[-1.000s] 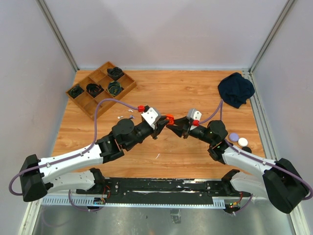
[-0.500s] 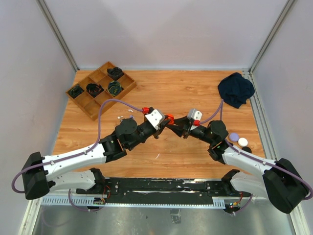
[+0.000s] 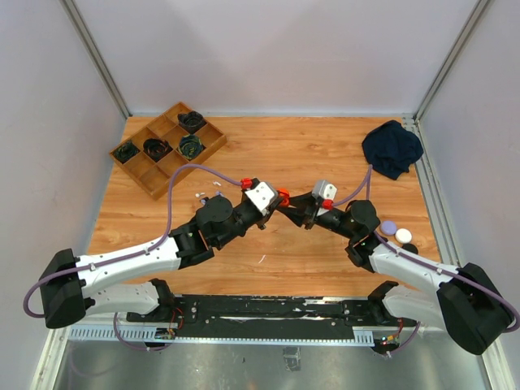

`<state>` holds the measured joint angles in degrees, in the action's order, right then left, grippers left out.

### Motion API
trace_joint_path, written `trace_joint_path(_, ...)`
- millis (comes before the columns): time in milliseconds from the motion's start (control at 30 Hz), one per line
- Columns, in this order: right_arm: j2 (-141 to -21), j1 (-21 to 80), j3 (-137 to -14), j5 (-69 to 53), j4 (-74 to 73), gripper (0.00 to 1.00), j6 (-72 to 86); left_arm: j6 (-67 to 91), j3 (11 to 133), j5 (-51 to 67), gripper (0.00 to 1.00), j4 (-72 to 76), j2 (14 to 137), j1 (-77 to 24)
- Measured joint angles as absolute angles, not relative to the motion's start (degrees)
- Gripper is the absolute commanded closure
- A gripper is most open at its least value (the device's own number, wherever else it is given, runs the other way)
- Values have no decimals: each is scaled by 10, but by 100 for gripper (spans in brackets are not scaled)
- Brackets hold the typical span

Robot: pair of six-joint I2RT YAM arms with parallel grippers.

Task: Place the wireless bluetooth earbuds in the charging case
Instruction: Place the earbud in the charging case.

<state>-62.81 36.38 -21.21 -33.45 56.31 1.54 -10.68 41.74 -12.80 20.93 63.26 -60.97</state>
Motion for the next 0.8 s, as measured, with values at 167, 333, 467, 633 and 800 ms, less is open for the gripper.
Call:
trace_joint_path(167,-623,364,-212,-334,563,92,15,-109,417,-126,78,210,633,-611)
trace_joint_path(333,-620,364,-212,-334,563,92,15,-114,416,-119,74,211,633,-612)
trace_joint_path(467,-619,364,-212,-335,562,92,15,-117,411,-116,64,215,633,-612)
trace_joint_path(633,-620,364,-212,-334,561,92,15,-117,408,-116,52,224,632,-612)
trace_joint_path(800,-619,364,-212,-334,558,92,14,-110,408,-115,42,218,630,-612)
